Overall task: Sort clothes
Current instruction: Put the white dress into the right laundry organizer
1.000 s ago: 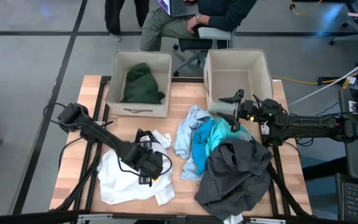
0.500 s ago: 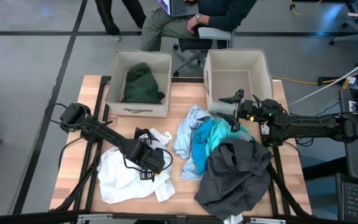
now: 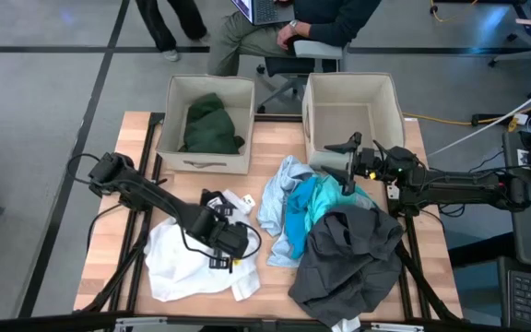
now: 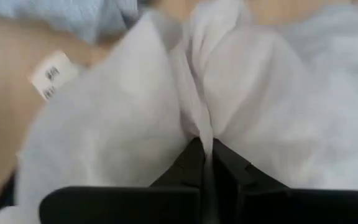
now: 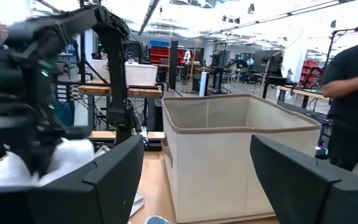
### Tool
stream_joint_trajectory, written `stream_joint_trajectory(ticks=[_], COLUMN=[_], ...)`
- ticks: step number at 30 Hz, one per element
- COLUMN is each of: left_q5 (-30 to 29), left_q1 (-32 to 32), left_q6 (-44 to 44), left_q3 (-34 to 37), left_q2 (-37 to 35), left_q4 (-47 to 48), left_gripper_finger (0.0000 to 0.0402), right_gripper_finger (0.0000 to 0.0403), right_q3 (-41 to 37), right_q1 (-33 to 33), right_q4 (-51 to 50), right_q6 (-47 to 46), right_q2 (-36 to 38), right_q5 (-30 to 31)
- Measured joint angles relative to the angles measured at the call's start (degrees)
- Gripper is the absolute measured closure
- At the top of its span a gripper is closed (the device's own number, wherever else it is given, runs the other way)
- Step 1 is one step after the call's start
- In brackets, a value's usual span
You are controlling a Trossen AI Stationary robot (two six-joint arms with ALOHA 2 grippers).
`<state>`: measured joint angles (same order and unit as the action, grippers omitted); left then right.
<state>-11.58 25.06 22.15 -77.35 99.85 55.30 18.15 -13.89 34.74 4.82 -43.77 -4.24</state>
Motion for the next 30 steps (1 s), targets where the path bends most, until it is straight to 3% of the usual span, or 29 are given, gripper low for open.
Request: stream_joint_trajectory(ticks=[11,23,30], left_q5=[-11.0,-25.2,-40.6], left_q1=[0.0,-0.6,-0.8], left_q6=[-5.5,-13.8,-19.6], left_q3=[-15.8,-27.5,-30.8], left_q2=[0.0,-1.8,-4.5], left_q4=[10.5,13.3,11.2], left_gripper_finger=[0.0399,0.0399,0.0399], right_gripper_finger=[0.0105,0.0105,0.0105], right_q3=[0.0,0.0,0.0], right_q1=[0.0,0.0,0.0], right_q4=[-0.4,-0.3,-0.2], right_q6=[0.0,0.0,0.0], right_q2=[0.0,0.0,0.0], right_q5=[0.8,0.8,0.8])
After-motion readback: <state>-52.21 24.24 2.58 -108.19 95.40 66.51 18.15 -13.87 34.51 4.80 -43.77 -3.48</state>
